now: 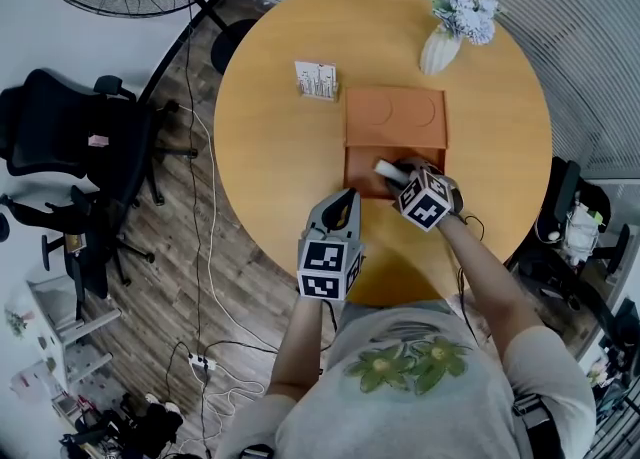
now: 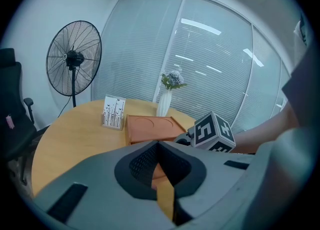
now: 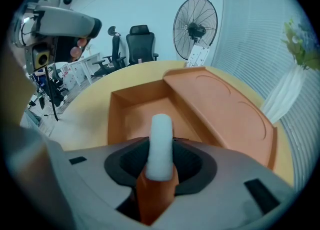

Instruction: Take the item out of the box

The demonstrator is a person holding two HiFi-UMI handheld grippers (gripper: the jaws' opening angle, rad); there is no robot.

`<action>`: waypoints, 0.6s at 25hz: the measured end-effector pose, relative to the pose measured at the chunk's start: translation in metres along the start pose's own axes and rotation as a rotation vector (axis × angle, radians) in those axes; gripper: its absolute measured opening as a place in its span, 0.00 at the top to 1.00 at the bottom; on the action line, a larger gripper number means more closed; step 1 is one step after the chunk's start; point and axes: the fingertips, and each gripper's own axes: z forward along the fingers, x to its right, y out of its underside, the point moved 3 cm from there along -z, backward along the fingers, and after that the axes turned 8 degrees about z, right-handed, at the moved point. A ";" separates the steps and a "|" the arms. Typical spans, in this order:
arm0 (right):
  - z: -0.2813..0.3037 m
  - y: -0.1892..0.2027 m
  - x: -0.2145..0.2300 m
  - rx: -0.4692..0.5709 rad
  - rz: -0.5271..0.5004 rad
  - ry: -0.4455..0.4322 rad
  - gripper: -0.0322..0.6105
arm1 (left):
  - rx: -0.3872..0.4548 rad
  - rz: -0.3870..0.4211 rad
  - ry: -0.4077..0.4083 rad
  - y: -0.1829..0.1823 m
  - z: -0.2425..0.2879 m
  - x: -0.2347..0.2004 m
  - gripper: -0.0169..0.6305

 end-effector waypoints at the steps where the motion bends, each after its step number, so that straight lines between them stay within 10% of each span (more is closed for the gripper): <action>1: -0.001 -0.001 0.000 0.002 -0.001 0.001 0.71 | 0.000 0.002 -0.001 0.000 -0.001 0.000 0.98; 15: -0.026 -0.011 -0.007 0.054 -0.016 0.018 0.71 | 0.020 0.011 -0.016 -0.002 -0.017 0.006 0.98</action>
